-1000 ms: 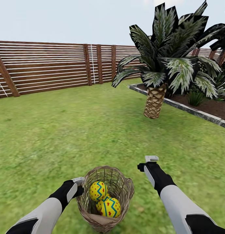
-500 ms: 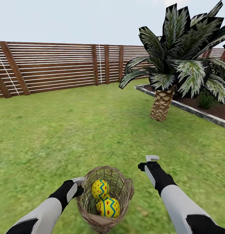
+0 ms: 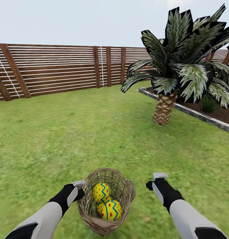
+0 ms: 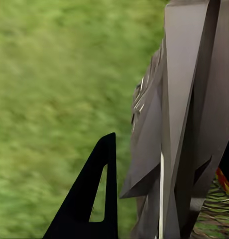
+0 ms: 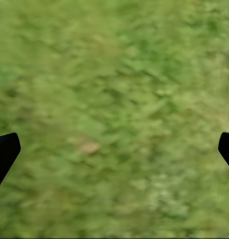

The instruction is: Take the three Easter eggs out of the wicker basket on the lawn in the garden, then place them on the lawn next to a single tree (choose any tree) so that all three eggs are next to the same tree and none are left in the basket.

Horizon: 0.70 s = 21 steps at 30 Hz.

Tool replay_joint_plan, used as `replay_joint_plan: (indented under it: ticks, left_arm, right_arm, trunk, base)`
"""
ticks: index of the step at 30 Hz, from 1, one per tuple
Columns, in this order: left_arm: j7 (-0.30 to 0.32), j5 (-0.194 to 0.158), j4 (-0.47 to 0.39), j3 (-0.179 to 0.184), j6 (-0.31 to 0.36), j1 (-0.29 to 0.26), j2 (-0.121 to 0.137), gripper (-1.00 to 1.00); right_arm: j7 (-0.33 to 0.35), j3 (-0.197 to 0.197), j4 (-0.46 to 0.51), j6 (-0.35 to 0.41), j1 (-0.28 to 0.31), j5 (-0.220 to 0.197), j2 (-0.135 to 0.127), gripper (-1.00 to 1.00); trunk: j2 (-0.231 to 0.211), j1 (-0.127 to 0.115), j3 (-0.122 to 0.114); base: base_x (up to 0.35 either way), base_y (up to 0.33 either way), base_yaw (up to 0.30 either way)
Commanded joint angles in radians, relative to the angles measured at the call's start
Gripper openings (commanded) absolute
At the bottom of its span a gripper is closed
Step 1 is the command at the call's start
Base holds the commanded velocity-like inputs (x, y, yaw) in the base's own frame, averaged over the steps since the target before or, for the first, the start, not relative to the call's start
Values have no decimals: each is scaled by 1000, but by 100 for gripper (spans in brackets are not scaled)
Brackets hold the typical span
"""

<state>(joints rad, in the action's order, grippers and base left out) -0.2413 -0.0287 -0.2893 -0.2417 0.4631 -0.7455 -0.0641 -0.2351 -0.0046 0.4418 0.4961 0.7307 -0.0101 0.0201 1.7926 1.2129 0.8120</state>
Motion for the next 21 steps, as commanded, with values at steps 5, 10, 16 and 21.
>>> replay_joint_plan:
  ticks: [5,10,16,21]
  left_arm:
    - [-3,-11,-1,-4,0,0,1,-100]
    - [-3,-11,1,-2,-4,0,1,-100]
    - [-3,-11,-1,-3,-6,0,1,-100]
    - [-3,-11,-1,-2,-6,0,1,-100]
  right_arm:
    - [-12,2,-341,-267,-78,8,-57,100]
    - [-10,4,-449,-382,-183,4,-68,100]
    - [-6,5,-463,-389,-299,3,-61,100]
    - [-4,5,-463,-392,-361,4,-60,100]
  trunk:
    - [-35,-19,-15]
    - [-70,-39,-28]
    - [-112,-62,-47]
    - [-147,-81,-63]
  base:
    - [0,0,29]
    - [0,0,256]
    - [0,0,292]
    - [0,0,298]
